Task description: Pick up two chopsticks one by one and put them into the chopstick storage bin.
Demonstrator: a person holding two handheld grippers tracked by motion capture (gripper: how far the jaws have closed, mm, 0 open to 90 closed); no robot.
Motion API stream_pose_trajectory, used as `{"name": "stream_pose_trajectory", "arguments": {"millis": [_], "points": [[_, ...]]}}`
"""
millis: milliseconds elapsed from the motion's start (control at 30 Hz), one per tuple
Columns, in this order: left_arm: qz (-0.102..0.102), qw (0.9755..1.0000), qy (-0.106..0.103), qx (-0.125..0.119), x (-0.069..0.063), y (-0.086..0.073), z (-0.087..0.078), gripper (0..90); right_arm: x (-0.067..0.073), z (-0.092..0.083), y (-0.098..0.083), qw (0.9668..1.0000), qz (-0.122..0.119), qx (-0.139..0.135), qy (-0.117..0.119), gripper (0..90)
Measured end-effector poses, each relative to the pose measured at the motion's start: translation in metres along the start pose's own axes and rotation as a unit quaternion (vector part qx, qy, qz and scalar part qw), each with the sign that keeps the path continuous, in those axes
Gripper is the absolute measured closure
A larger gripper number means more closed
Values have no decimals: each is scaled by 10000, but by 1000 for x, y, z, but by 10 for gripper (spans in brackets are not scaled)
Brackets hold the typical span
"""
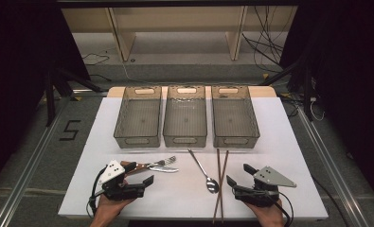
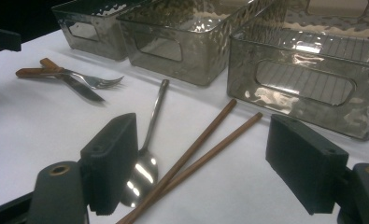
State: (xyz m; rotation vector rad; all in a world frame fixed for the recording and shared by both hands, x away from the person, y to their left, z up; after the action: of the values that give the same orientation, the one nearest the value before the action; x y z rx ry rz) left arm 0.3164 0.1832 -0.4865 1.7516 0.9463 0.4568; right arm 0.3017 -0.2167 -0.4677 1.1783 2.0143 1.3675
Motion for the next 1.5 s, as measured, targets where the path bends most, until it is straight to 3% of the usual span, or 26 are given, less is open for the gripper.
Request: {"name": "stream_pose_trajectory", "arguments": {"millis": [267,533,833,867,933,967,1000,1033,1100,1300,1400,1500], "points": [[14,10000,-1,18,0,0,0,118,5,1,2,9997,-2,236,-56,267],[12,10000,-3,23,0,0,1,118,18,3,4,9981,-222,573,-78,269],[54,10000,-5,51,-1,0,1,118,31,12,2,9909,-563,1207,-184,299],[53,10000,-6,50,-1,0,1,118,35,15,0,9882,-608,1392,-201,302],[54,10000,-1,52,0,0,1,118,36,16,-1,9872,-642,1444,-205,304],[57,10000,1,54,0,0,1,118,40,19,-4,9844,-686,1604,-224,314],[54,10000,2,53,0,0,1,118,40,19,-4,9844,-686,1604,-224,314],[56,10000,3,53,0,0,1,118,44,22,-7,9814,-755,1754,-217,322],[64,10000,9,54,0,0,1,118,46,24,-10,9793,-793,1848,-210,336],[57,10000,18,57,0,0,1,118,48,24,-15,9762,-723,2039,-153,387],[60,10000,20,47,0,0,1,118,48,26,-20,9730,-642,2212,-128,439],[53,10000,25,59,0,0,1,118,47,25,-21,9736,-541,2211,-144,480]]}}
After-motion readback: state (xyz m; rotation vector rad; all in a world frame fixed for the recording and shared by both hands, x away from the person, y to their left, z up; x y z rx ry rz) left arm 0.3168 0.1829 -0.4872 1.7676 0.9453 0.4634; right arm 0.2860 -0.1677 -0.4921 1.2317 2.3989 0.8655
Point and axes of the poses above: each handheld gripper's, and its own axes: z roughly forward along the jaws, y roughly out of its top, x roughly to its left, the point moved 2 cm from there along z, roughly forward along the jaws, and after that the axes turned 3 degrees about z, right-handed, at the moved point
